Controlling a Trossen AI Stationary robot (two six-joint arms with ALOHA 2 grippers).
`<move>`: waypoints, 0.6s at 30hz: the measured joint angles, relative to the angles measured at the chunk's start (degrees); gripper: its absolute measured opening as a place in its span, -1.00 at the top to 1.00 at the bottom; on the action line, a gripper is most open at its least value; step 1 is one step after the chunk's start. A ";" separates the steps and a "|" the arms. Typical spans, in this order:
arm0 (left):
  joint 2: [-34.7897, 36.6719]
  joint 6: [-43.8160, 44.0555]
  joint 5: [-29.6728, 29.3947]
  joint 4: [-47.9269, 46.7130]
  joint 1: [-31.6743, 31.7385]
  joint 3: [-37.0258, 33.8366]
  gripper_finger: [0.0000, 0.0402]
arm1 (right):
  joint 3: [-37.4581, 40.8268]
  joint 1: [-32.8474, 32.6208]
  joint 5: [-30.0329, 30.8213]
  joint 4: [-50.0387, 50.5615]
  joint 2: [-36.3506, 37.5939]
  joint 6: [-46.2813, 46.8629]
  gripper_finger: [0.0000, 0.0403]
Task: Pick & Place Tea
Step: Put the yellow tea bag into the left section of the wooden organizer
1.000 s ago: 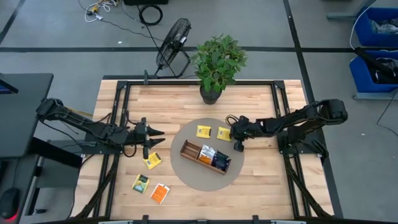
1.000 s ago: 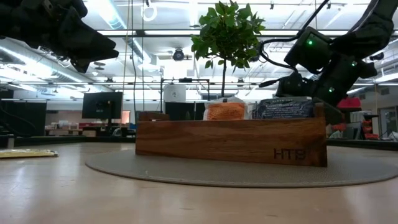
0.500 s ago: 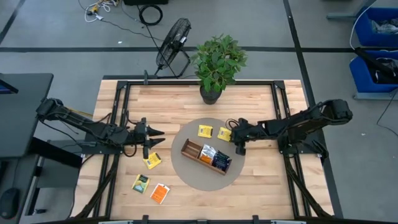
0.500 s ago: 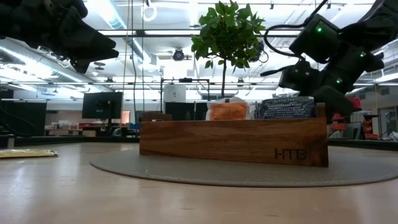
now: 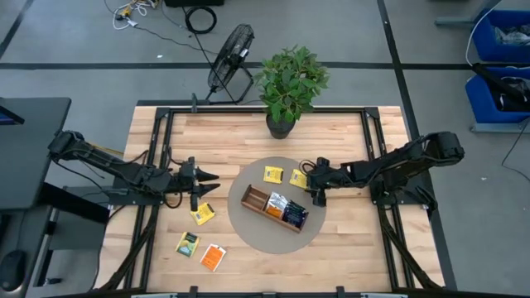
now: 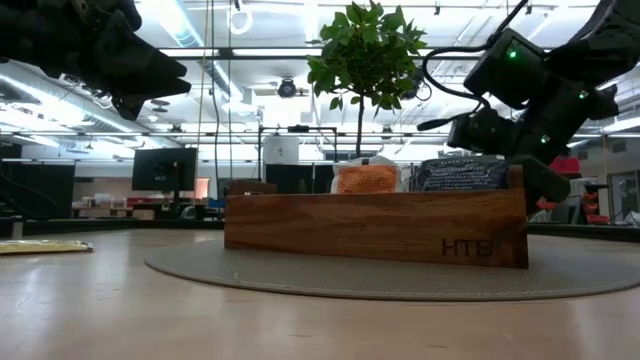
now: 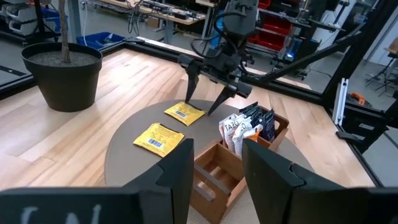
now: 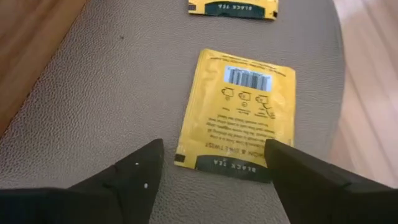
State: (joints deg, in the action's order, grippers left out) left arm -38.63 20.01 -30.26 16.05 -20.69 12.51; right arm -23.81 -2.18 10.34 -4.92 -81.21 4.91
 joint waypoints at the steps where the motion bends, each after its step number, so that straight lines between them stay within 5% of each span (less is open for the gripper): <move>1: 0.00 0.00 0.00 -0.01 0.00 0.00 0.30 | 0.00 0.10 -0.16 -0.52 -0.62 -0.03 -0.42; 11: 0.02 -0.04 -0.15 -0.02 0.00 0.00 0.30 | -0.68 4.00 -5.71 -3.92 -7.42 1.75 -0.15; 18: 0.02 0.37 -0.15 -0.04 0.00 0.00 0.30 | -0.66 5.43 -5.70 -3.90 -7.59 3.45 0.49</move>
State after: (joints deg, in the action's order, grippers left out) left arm -38.61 20.38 -30.41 16.01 -20.69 12.51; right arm -24.47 3.25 4.64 -8.82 -88.79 8.36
